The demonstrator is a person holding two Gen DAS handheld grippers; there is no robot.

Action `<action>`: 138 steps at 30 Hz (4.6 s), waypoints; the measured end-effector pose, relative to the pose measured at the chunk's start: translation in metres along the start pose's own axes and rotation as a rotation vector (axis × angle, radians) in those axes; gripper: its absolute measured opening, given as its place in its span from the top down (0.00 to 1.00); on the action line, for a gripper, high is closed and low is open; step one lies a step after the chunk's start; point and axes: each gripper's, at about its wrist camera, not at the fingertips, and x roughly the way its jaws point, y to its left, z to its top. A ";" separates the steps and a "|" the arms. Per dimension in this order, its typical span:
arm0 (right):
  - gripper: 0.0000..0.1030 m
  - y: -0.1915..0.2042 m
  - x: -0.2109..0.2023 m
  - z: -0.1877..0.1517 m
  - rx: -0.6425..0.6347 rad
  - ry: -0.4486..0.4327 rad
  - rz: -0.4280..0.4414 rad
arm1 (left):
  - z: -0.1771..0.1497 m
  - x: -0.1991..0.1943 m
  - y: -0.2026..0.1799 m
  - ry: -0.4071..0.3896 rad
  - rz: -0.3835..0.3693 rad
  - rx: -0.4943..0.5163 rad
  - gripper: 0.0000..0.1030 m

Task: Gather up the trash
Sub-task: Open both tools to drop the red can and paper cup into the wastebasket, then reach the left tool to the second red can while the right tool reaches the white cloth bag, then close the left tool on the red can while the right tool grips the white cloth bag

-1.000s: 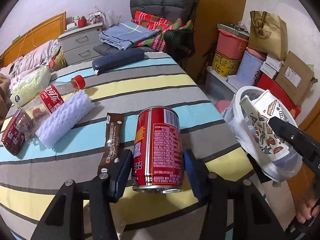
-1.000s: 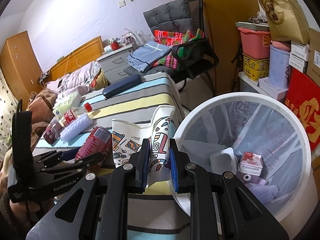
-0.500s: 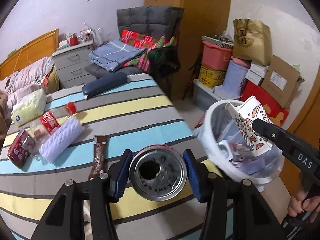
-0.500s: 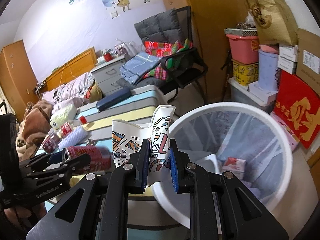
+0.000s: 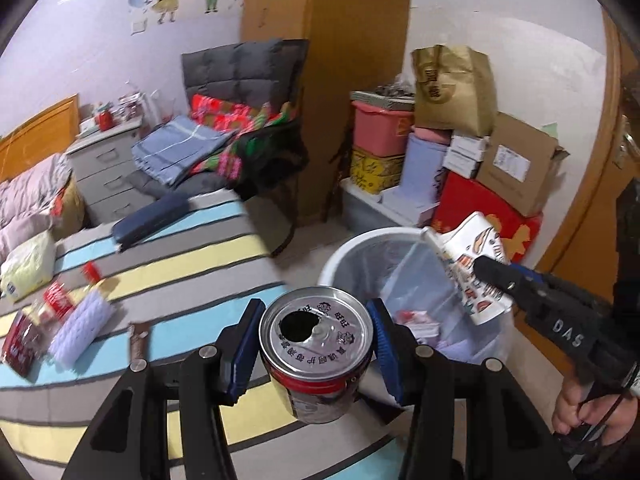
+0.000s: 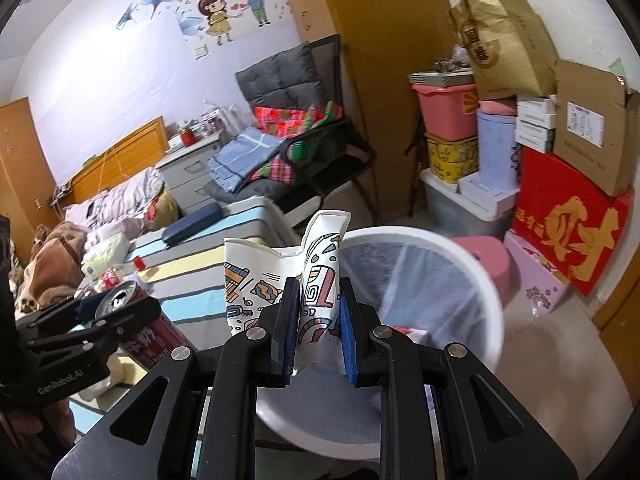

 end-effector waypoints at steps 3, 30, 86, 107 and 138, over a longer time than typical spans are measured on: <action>0.81 -0.013 0.001 0.001 0.009 0.002 -0.031 | 0.008 0.011 -0.021 -0.001 -0.028 0.030 0.49; 0.50 -0.070 0.035 -0.013 0.025 0.158 -0.177 | 0.009 0.061 -0.065 0.026 -0.114 0.047 0.33; 0.47 0.191 0.027 -0.096 -0.205 0.192 0.285 | -0.150 -0.163 0.222 -0.092 0.374 -0.375 0.33; 0.47 0.239 0.058 -0.111 -0.296 0.214 0.138 | -0.147 -0.127 0.297 -0.013 0.377 -0.415 0.33; 0.93 0.208 0.076 -0.078 -0.263 0.194 0.084 | -0.093 -0.048 0.387 0.073 0.388 -0.344 0.33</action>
